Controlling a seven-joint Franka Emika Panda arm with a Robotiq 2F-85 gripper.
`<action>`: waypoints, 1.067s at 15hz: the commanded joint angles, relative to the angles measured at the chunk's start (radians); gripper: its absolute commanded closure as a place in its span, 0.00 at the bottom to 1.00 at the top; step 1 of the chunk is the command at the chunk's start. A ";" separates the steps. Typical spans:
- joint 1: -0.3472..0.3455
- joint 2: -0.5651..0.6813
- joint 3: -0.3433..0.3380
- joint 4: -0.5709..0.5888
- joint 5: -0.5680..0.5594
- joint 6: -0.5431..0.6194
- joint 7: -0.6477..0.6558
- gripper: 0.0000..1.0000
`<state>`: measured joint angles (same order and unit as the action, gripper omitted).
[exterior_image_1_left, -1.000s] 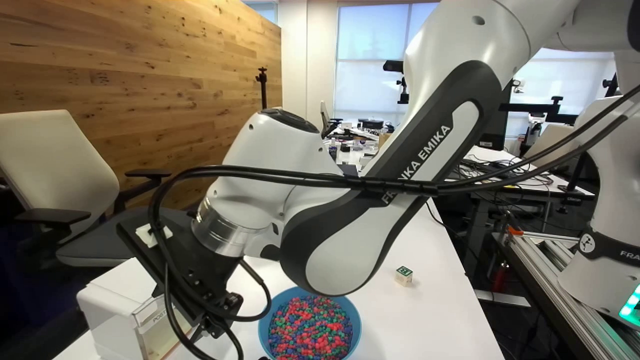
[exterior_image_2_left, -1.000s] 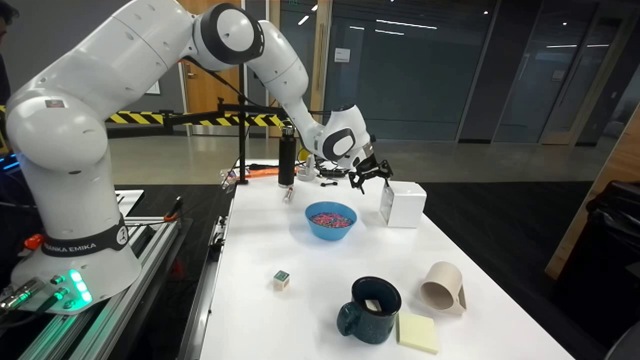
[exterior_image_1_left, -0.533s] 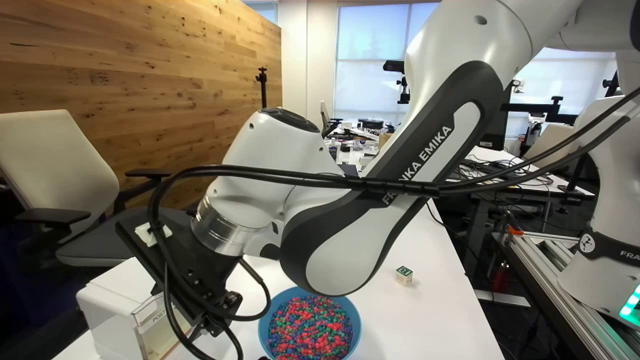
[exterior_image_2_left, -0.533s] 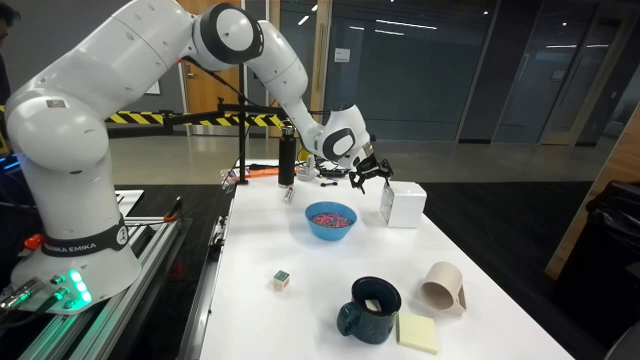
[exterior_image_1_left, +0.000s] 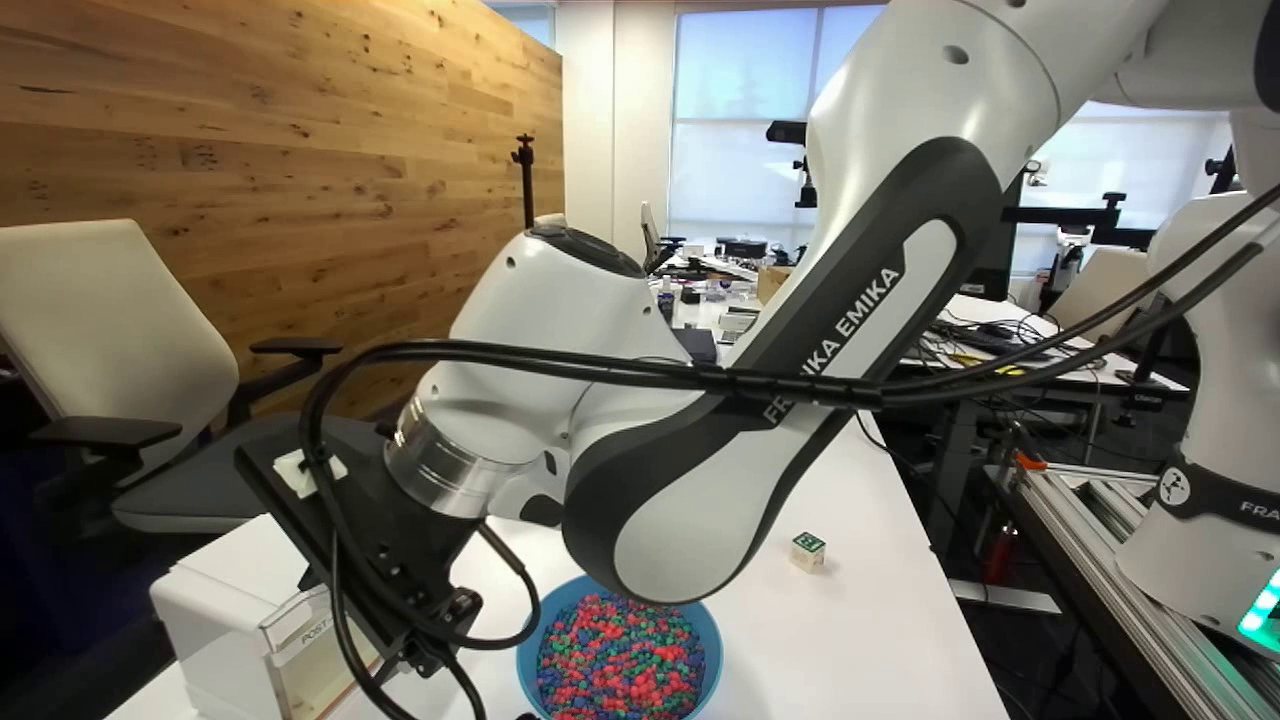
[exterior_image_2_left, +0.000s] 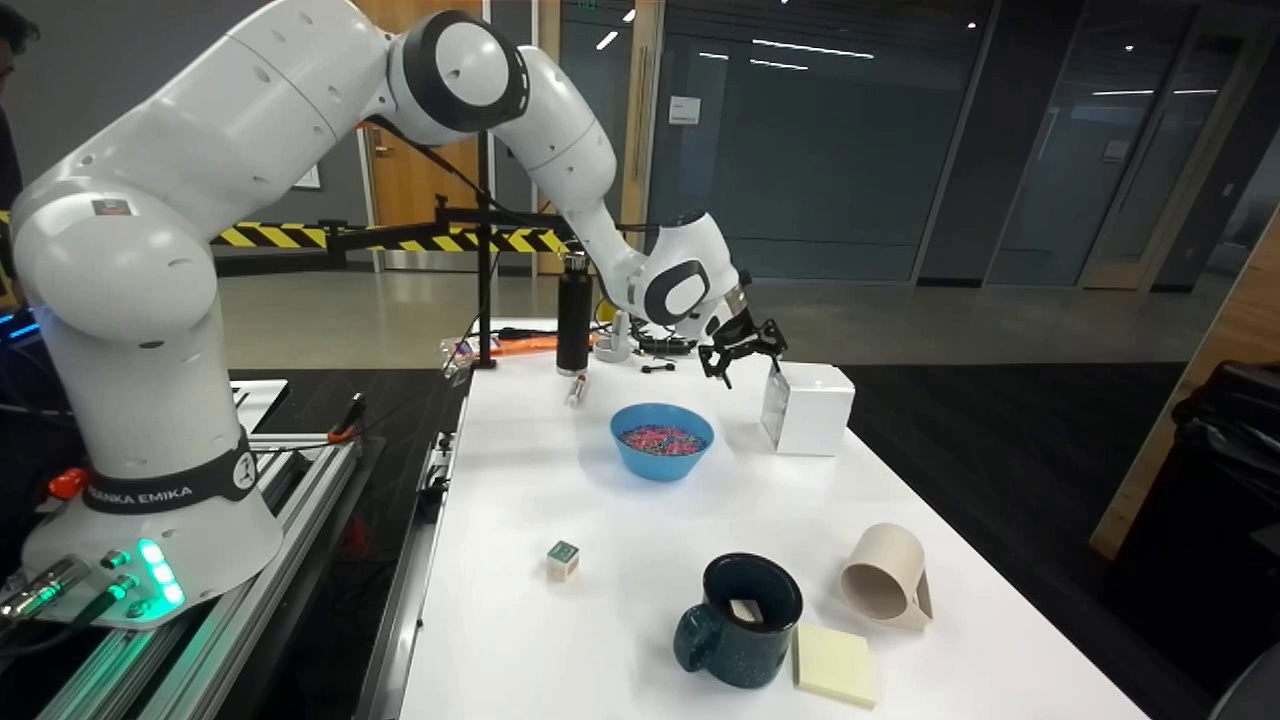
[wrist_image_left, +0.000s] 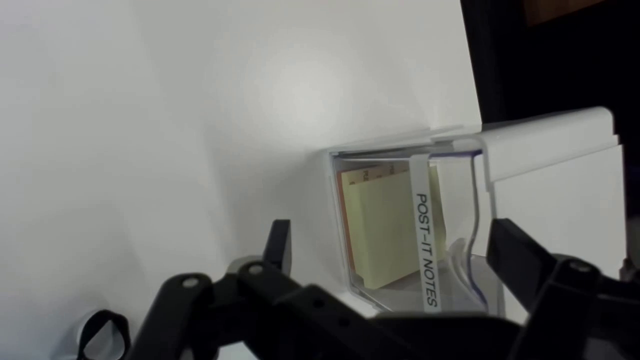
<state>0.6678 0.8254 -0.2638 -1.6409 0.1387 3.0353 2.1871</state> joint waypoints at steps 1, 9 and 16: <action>0.007 0.001 -0.006 -0.010 0.007 0.028 0.012 0.00; 0.082 -0.015 -0.069 -0.039 0.005 0.030 0.057 0.00; 0.148 -0.024 -0.116 -0.087 0.016 0.042 0.123 0.00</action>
<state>0.7766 0.8253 -0.3517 -1.6665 0.1404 3.0432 2.2628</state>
